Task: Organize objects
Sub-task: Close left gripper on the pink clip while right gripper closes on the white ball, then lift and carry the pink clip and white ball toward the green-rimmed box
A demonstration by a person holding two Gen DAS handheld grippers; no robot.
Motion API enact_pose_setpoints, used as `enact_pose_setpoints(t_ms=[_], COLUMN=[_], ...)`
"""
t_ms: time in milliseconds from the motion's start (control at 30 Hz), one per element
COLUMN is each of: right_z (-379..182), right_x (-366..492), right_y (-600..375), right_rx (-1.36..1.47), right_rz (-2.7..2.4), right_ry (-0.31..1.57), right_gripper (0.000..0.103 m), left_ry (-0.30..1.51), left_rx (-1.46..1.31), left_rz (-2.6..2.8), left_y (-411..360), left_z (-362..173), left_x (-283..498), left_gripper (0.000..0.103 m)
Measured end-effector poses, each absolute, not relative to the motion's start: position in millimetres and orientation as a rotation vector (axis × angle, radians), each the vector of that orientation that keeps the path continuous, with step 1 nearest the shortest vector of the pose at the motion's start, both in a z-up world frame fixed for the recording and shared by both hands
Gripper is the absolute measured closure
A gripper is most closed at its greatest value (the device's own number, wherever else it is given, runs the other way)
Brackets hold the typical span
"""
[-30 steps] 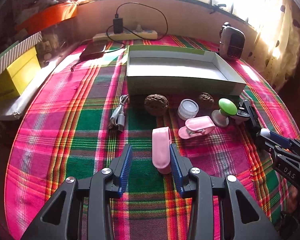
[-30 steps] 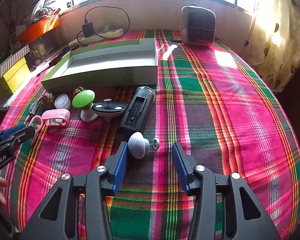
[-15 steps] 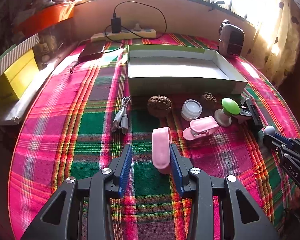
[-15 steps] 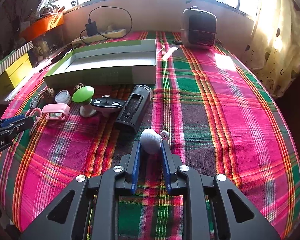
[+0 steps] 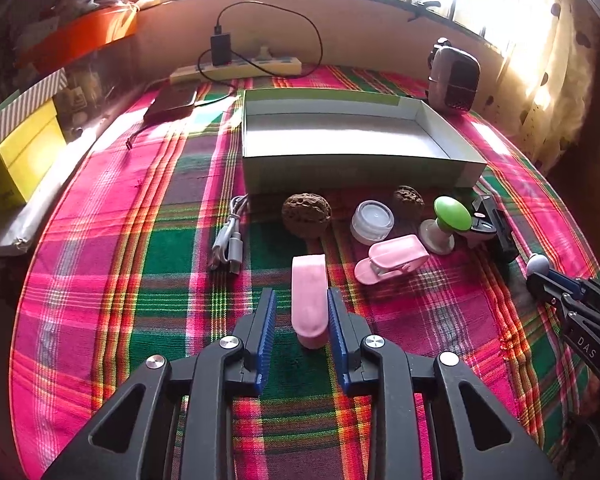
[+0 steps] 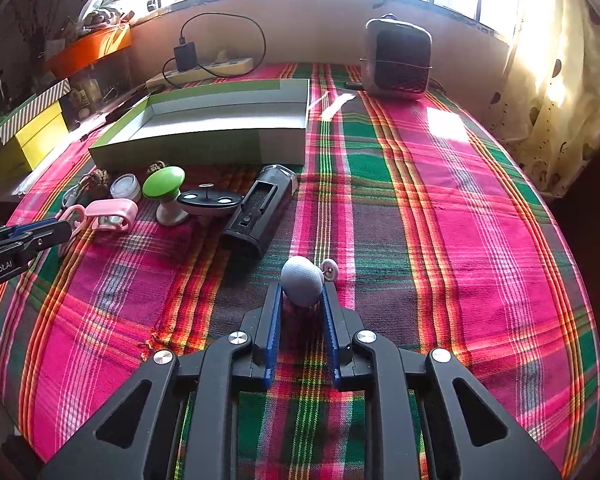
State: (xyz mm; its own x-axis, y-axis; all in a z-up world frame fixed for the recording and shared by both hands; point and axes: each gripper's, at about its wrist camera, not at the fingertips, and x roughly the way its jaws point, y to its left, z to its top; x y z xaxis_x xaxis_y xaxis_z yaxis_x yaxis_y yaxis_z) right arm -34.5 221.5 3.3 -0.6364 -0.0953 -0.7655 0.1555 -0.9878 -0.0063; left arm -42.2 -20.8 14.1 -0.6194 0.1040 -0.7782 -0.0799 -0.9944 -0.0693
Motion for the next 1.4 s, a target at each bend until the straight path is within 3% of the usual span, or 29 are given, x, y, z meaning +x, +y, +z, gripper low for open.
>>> enact_pose_setpoints(t_ms=[200,1400], right_z=[3.7,10.3], right_x=[-34.3,-33.5], right_y=[222.9,213.8], right_rx=[1.260,1.186], right_rz=[-2.720,-2.712], right_ry=[0.099,0.102], right_gripper=[0.083,0.083], left_ry=[-0.045,0.031], left_rx=[-1.314,-1.268], left_rz=[2.734,2.790], left_y=[-20.0,-11.3], left_z=[12.6,21.5], left_x=[-44.1,-45.6], left_gripper=[0.086,0.087])
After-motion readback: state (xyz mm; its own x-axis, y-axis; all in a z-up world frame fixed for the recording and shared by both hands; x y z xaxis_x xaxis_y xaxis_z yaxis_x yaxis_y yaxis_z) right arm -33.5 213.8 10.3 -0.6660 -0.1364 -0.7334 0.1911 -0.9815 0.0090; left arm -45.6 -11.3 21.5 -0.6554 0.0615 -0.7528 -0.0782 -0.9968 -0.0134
